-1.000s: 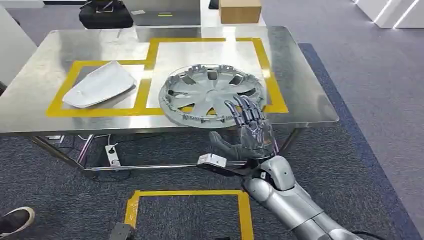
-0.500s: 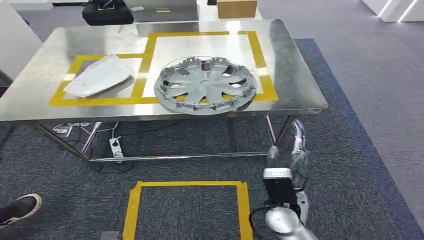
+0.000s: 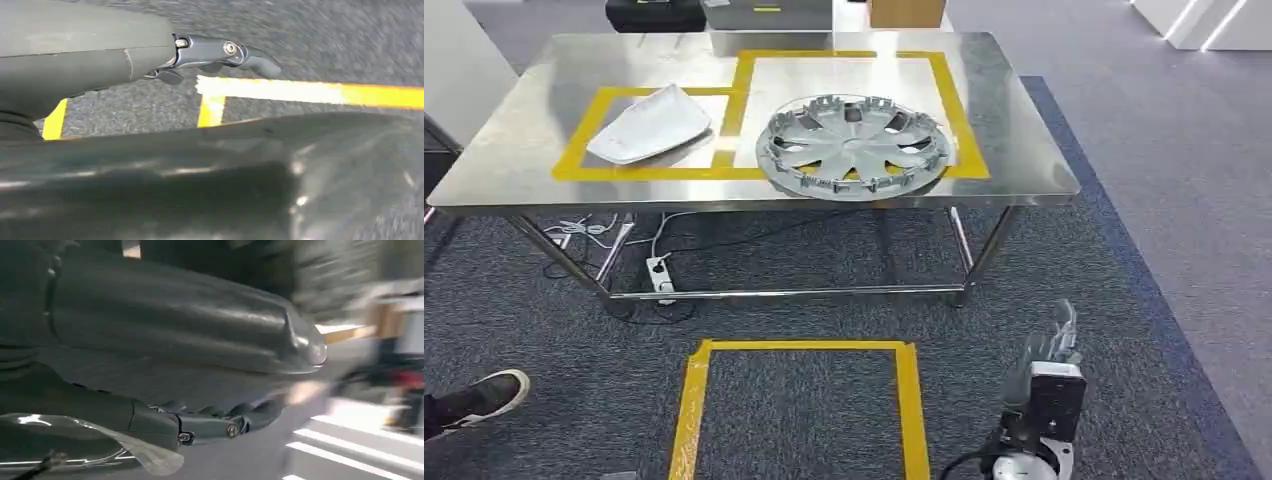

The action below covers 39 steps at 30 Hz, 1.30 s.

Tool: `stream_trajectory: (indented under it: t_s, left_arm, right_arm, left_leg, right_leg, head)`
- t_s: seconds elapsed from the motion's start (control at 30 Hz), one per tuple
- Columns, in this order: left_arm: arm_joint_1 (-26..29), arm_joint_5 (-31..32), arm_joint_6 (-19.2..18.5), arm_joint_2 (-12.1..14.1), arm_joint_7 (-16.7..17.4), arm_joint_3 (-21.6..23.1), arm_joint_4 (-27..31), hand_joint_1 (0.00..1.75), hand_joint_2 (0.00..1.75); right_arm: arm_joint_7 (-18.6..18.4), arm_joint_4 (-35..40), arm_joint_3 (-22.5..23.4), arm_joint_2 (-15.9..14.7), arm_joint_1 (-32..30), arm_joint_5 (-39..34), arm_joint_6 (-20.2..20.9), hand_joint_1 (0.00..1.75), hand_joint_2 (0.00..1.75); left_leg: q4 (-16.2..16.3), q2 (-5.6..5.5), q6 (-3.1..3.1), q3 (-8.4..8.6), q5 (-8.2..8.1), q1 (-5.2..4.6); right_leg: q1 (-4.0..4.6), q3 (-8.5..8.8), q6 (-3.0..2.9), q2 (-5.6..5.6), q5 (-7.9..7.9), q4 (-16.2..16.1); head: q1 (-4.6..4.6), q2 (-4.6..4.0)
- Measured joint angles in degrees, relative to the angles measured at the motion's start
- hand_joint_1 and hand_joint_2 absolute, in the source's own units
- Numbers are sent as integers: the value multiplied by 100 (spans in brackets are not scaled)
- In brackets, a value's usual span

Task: Take the parts from the cabinet and place them on the table.

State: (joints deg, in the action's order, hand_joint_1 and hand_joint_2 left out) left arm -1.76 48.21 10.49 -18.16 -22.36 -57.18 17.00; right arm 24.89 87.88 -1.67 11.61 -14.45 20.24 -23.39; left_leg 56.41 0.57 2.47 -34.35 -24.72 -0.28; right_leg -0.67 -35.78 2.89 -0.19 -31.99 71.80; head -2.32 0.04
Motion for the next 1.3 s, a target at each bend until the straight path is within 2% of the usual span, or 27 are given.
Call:
stream_trajectory:
  t_s: [0.03,0.07,0.1,0.13,0.23,0.27,0.3,0.37,0.43,0.5,0.57,0.6,0.63,0.73,0.77,0.8,0.83,0.9,0.93,0.97,1.0,1.07,1.1,1.13,1.17,1.27,1.3]
  left_arm:
    - [9,-109,41,-4,-26,-9,0,0,0]
    - [20,-221,68,-11,-48,-13,0,0,0]
    - [36,-328,74,-31,-48,-6,0,0,0]
    - [60,-417,72,-31,-41,22,0,0,0]
    - [171,-715,-33,-20,51,215,33,0,0]
    - [234,-795,-59,-4,57,295,72,0,0]
    - [298,-868,-77,-2,99,381,103,0,0]
    - [399,-974,-112,0,184,595,206,0,0]
    - [461,-1001,-164,0,287,779,271,0,0]
    - [516,-996,-217,-2,354,931,370,0,0]
    - [572,-944,-309,-4,407,1069,488,0,0]
    - [590,-924,-343,-11,451,1137,549,0,0]
    - [614,-915,-385,-22,481,1181,579,0,0]
    - [715,-876,-470,-32,597,1309,721,0,0]
    - [759,-876,-488,-37,625,1351,756,0,0]
    - [785,-876,-503,-48,665,1386,800,0,0]
    - [810,-876,-516,-48,673,1421,844,0,0]
    - [844,-891,-518,-48,676,1476,890,0,0]
    - [860,-913,-516,-48,676,1513,916,0,0]
    - [881,-928,-512,-48,678,1545,931,0,0]
    - [898,-944,-503,-48,680,1574,951,0,0]
    - [922,-963,-483,-48,691,1642,986,0,0]
    - [918,-974,-481,-52,695,1683,1001,0,0]
    - [917,-992,-481,-61,717,1720,1021,0,0]
    - [924,-1001,-479,-59,737,1736,1040,0,0]
    - [977,-1016,-468,-50,754,1781,1064,0,0]
    - [987,-1027,-468,-44,759,1788,1071,0,0]
  right_arm:
    - [35,-388,291,87,17,177,75,0,0]
    - [191,-946,661,155,101,403,186,0,0]
    - [342,-1489,1032,194,195,630,181,0,0]
    - [526,-2109,1367,207,356,864,151,0,0]
    - [432,-4071,2420,205,744,941,181,0,0]
    - [240,-4676,2811,214,846,889,172,0,0]
    - [-56,-5089,3082,214,928,898,133,0,0]
    - [-874,-5827,3499,227,1071,1200,-40,0,0]
    - [-1685,-6306,3590,227,1183,1502,-83,0,0]
    - [-2181,-6681,3700,231,1301,1571,21,0,0]
    - [-2591,-6992,3761,233,1386,1705,199,0,0]
    - [-2691,-7092,3772,233,1426,1794,260,0,0]
    - [-2752,-7151,3772,233,1460,1875,291,0,0]
    - [-2804,-7302,3769,233,1502,2144,306,0,0]
    - [-2809,-7334,3758,233,1518,2207,315,0,0]
    - [-2811,-7360,3739,233,1526,2242,326,0,0]
    - [-2867,-7382,3730,233,1535,2303,326,0,0]
    - [-2962,-7415,3708,229,1555,2415,365,0,0]
    - [-3010,-7441,3680,227,1556,2489,398,0,0]
    - [-3047,-7448,3653,225,1556,2551,442,0,0]
    - [-3095,-7463,3599,225,1558,2629,481,0,0]
    - [-3156,-7487,3495,220,1562,2836,596,0,0]
    - [-3171,-7492,3437,220,1563,2909,643,0,0]
    - [-3185,-7494,3371,203,1563,3005,697,0,0]
    - [-3184,-7516,3312,205,1562,3053,734,0,0]
    - [-3187,-7542,3223,203,1565,3073,839,0,0]
    - [-3184,-7553,3195,205,1566,3062,894,0,0]
  left_leg:
    - [19,-2,-12,-55,48,-8]
    - [33,-2,-27,-117,100,-13]
    - [47,0,-55,-169,136,-50]
    - [62,16,-80,-202,213,-45]
    - [20,20,-148,-270,395,-35]
    - [72,-18,-190,-329,235,-30]
    - [266,-30,-234,-381,-48,-21]
    - [1155,-30,-289,-592,-701,21]
    - [1895,-30,-327,-697,-988,52]
    - [1797,-29,-345,-457,-757,86]
    - [929,-30,-363,159,-425,117]
    - [503,-38,-382,402,-498,135]
    - [319,-75,-358,504,-560,95]
    - [294,-86,-261,416,-561,80]
    - [255,-87,-171,386,-505,99]
    - [247,-85,-108,354,-465,98]
    - [247,-93,-45,302,-422,95]
    - [248,-124,11,194,-330,57]
    - [251,-147,24,129,-281,30]
    - [252,-171,33,78,-234,4]
    - [253,-207,36,24,-186,-25]
    - [253,-323,32,-66,-97,-68]
    - [254,-381,26,-95,-54,-66]
    - [263,-420,-1,-136,-11,-99]
    - [263,-480,-20,-149,35,-78]
    - [250,-659,-135,-180,131,-65]
    - [336,-538,-149,-208,39,-52]
  right_leg:
    - [5,305,-26,-2,183,-384]
    - [17,702,-68,-1,211,-943]
    - [50,1062,-105,-10,97,-1429]
    - [41,1203,-100,-8,6,-1750]
    - [56,1052,-108,7,96,-1811]
    - [9,1101,-146,-37,149,-1843]
    - [2,1046,-205,-23,186,-1839]
    - [0,915,-250,-36,248,-1769]
    - [-1,747,-245,-48,300,-1665]
    - [-7,576,-239,-57,324,-1541]
    - [-28,440,-226,-46,332,-1409]
    - [-29,387,-206,-42,338,-1354]
    - [4,318,-160,-33,351,-1304]
    - [-1,266,-44,-51,453,-1321]
    - [-9,232,-4,-49,434,-1314]
    - [-15,146,18,-32,309,-1239]
    - [-9,48,13,-24,30,-977]
    - [5,-226,5,-5,-506,-151]
    - [12,-332,-10,-3,-631,229]
    - [17,-328,-36,-3,-577,360]
    - [26,-198,-74,3,-393,253]
    - [77,356,-196,94,19,-531]
    - [113,697,-286,291,83,-1033]
    - [112,984,-360,481,-60,-1433]
    - [100,1014,-282,449,-58,-1534]
    - [117,950,-291,278,1,-1599]
    - [71,948,-306,169,62,-1629]
  head:
    - [0,0]
    - [-7,0]
    - [-2,0]
    - [11,0]
    - [-2,0]
    - [-33,0]
    - [-2,0]
    - [22,0]
    - [31,0]
    - [28,0]
    - [31,0]
    - [37,0]
    - [48,0]
    - [35,0]
    - [35,0]
    - [37,0]
    - [13,0]
    - [7,0]
    - [2,0]
    - [7,0]
    - [9,0]
    - [11,0]
    - [9,0]
    - [15,0]
    - [15,0]
    - [13,0]
    - [6,0]
